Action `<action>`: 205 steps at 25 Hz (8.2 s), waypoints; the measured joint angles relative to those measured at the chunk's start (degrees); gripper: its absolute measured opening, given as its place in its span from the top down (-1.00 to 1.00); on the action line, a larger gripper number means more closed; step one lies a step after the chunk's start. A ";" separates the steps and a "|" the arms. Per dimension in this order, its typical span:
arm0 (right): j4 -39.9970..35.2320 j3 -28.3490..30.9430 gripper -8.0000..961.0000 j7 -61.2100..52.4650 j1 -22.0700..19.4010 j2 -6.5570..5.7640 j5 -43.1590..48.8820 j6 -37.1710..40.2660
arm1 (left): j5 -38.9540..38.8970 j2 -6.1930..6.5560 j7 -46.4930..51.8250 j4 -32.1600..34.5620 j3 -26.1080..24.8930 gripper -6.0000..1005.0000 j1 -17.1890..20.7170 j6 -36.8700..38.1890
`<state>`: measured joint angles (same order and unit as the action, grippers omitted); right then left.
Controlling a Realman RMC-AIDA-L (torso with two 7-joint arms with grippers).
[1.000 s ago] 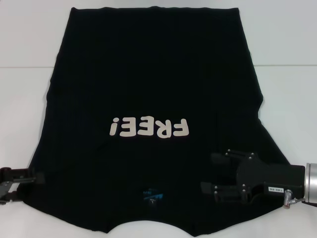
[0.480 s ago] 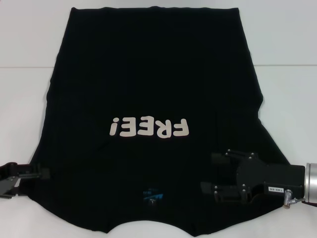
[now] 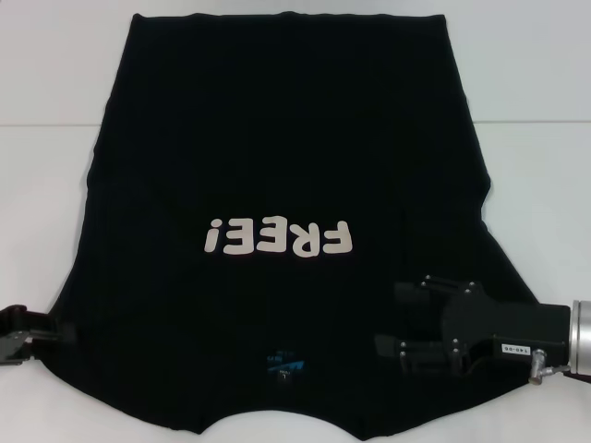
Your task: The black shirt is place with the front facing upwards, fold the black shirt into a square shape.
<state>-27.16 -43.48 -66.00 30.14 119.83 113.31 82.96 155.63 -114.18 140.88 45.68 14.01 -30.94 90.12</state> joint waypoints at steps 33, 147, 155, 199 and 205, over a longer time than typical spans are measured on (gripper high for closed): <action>-30.16 1.45 -0.86 -72.94 0.54 -6.75 22.18 11.65 | -1.02 0.12 -2.10 -0.51 -0.24 0.93 0.29 1.65; -18.89 -1.57 -0.84 -76.03 8.19 -6.06 38.18 4.99 | -2.38 0.63 -2.03 -0.60 -0.18 0.93 -1.32 1.39; -18.89 -2.36 -0.84 -76.00 8.39 -5.57 37.75 5.48 | -2.45 0.62 -2.12 -0.60 -0.19 0.93 -1.32 1.45; -16.43 -3.00 -0.76 -74.43 10.36 -5.03 37.83 6.53 | -3.15 0.71 -2.19 -0.59 -0.09 0.93 -1.49 1.30; -16.12 -2.65 -0.73 -73.47 10.53 -5.02 37.52 6.89 | -3.93 0.71 -2.19 -0.60 0.19 0.93 -1.50 1.21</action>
<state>-43.29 -46.13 -139.47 40.68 114.82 150.83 89.85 151.70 -113.46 138.69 45.08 14.20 -32.43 91.34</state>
